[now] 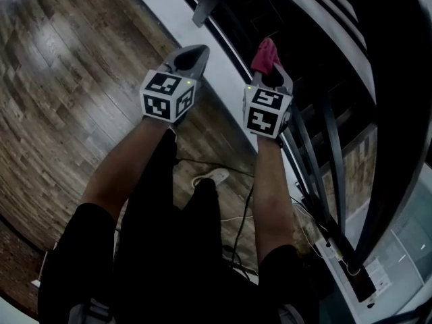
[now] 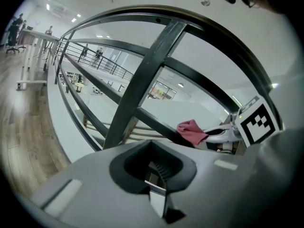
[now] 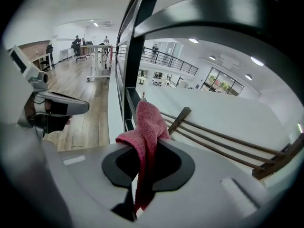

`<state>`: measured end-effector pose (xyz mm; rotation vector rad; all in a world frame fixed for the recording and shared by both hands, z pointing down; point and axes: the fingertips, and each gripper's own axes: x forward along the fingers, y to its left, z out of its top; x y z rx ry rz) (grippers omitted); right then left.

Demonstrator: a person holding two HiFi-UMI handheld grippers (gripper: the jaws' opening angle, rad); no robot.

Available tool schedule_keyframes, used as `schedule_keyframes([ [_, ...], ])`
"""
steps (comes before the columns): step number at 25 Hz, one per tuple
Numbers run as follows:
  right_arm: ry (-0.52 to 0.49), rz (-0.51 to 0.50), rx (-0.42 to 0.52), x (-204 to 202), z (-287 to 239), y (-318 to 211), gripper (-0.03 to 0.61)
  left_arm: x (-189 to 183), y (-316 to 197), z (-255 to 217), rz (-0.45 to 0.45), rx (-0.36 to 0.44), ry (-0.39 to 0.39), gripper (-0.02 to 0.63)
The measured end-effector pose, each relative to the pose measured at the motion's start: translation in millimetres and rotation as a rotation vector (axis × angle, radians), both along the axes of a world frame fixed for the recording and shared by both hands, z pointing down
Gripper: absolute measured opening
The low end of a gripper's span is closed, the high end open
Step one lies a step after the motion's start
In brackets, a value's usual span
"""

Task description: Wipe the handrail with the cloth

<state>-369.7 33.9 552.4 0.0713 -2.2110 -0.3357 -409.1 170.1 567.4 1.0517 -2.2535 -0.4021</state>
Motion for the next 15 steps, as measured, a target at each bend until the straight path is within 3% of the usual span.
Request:
schedule_keyframes([
  [7, 0.008, -0.065, 0.041, -29.2, 1.3, 24.6, 0.043, -18.7, 11.9, 3.8, -0.004, 0.007, 0.008, 0.0],
  [15, 0.002, -0.063, 0.032, -57.5, 1.7, 37.7, 0.043, -35.1, 26.8, 5.0, -0.013, 0.016, 0.0, 0.0],
])
